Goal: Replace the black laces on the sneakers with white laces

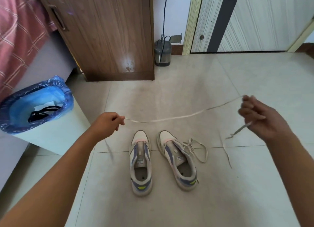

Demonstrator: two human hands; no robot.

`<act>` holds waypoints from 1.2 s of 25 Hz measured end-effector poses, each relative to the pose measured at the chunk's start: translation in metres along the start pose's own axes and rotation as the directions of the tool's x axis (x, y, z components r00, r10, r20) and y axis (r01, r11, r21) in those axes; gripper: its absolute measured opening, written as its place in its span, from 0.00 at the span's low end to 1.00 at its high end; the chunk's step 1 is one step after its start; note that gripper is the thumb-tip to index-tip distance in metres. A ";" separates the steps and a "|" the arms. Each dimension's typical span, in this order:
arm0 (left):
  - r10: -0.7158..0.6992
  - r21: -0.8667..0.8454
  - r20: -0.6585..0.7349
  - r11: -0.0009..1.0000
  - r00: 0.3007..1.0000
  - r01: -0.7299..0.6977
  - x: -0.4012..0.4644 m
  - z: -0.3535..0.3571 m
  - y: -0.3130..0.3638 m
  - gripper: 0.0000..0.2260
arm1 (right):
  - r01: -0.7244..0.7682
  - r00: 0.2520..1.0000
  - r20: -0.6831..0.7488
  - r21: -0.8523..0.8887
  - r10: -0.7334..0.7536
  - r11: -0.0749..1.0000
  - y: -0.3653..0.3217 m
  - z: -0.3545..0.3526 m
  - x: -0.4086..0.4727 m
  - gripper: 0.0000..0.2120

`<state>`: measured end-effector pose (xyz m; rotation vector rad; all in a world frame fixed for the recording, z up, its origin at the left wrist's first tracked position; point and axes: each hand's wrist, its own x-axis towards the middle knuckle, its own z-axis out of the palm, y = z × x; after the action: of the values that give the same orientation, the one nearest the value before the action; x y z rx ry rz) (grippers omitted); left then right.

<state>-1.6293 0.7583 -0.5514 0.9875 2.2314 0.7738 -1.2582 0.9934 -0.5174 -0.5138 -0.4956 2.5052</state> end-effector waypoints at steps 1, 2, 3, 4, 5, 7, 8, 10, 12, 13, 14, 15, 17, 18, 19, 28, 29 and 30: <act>-0.034 0.006 0.000 0.999 0.999 0.034 -0.001 0.004 -0.002 0.14 | -0.066 0.997 0.033 -0.104 0.070 0.992 0.010 0.017 0.002 0.10; -0.074 0.040 0.024 0.997 0.997 0.073 -0.004 0.012 -0.004 0.14 | -0.095 0.995 -0.021 -0.279 0.093 0.956 0.022 0.031 0.005 0.07; -0.109 0.136 0.074 0.986 0.991 0.099 -0.010 0.022 -0.009 0.14 | -0.156 0.986 -0.130 -0.497 0.104 0.854 0.041 0.040 0.008 0.06; -0.128 0.283 0.137 0.955 0.982 0.085 -0.016 0.034 -0.016 0.14 | -0.229 0.970 -0.220 -0.709 0.100 0.667 0.067 0.044 0.013 0.05; -0.138 0.424 0.204 0.905 0.969 0.039 -0.024 0.046 -0.023 0.13 | -0.303 0.952 -0.290 -0.853 0.097 0.424 0.095 0.037 0.019 0.06; -0.184 0.581 0.315 0.813 0.931 -0.036 -0.039 0.069 -0.038 0.16 | -0.465 0.881 -0.466 -0.885 0.076 -0.032 0.147 0.004 0.028 0.10; -0.226 0.611 0.349 0.791 0.909 -0.038 -0.043 0.082 -0.045 0.19 | -0.491 0.861 -0.507 -0.848 0.034 -0.199 0.167 -0.017 0.030 0.14; -0.257 0.616 0.346 0.787 0.902 -0.012 -0.043 0.105 -0.053 0.21 | -0.451 0.884 -0.464 -0.809 -0.061 -0.377 0.188 -0.039 0.035 0.16; -0.258 0.553 0.255 0.829 0.932 0.078 -0.042 0.122 -0.057 0.17 | -0.454 0.890 -0.418 -0.772 -0.183 -0.444 0.193 -0.039 0.041 0.16; -0.279 0.498 0.193 0.854 0.941 0.151 -0.041 0.128 -0.059 0.15 | -0.467 0.884 -0.403 -0.757 -0.236 -0.456 0.192 -0.039 0.045 0.16; -0.317 0.440 0.140 0.869 0.938 0.228 -0.041 0.131 -0.062 0.14 | -0.482 0.875 -0.393 -0.747 -0.281 -0.458 0.190 -0.040 0.048 0.15; -0.349 0.408 0.115 0.870 0.930 0.276 -0.044 0.132 -0.064 0.13 | -0.509 0.860 -0.404 -0.731 -0.312 -0.455 0.189 -0.043 0.050 0.14; -0.382 0.371 0.159 0.877 0.910 0.304 -0.054 0.128 -0.067 0.12 | -0.532 0.847 -0.439 -0.686 -0.300 -0.496 0.185 -0.043 0.053 0.12; -0.381 0.351 0.203 0.888 0.902 0.296 -0.059 0.122 -0.068 0.10 | -0.525 0.847 -0.478 -0.680 -0.233 -0.512 0.179 -0.038 0.054 0.11; -0.362 0.321 0.247 0.906 0.899 0.277 -0.063 0.111 -0.068 0.09 | -0.515 0.846 -0.514 -0.722 -0.141 -0.462 0.171 -0.029 0.056 0.09; -0.419 0.266 0.041 0.880 0.907 0.394 -0.066 -0.065 -0.104 0.15 | -0.426 0.904 -0.428 -0.903 -0.020 0.065 0.086 0.056 0.067 0.14; -0.522 0.345 0.105 0.817 0.846 0.462 -0.073 -0.073 -0.113 0.15 | -0.423 0.906 -0.423 -0.905 0.008 0.050 0.091 0.060 0.066 0.13; -0.591 0.477 0.169 0.749 0.789 0.459 -0.079 -0.075 -0.119 0.15 | -0.414 0.909 -0.410 -0.910 0.070 0.041 0.100 0.067 0.063 0.12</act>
<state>-1.6909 0.6093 -0.5634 0.5274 2.2550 -0.1217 -1.3800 0.9337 -0.5197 -1.5269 -2.2636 1.8342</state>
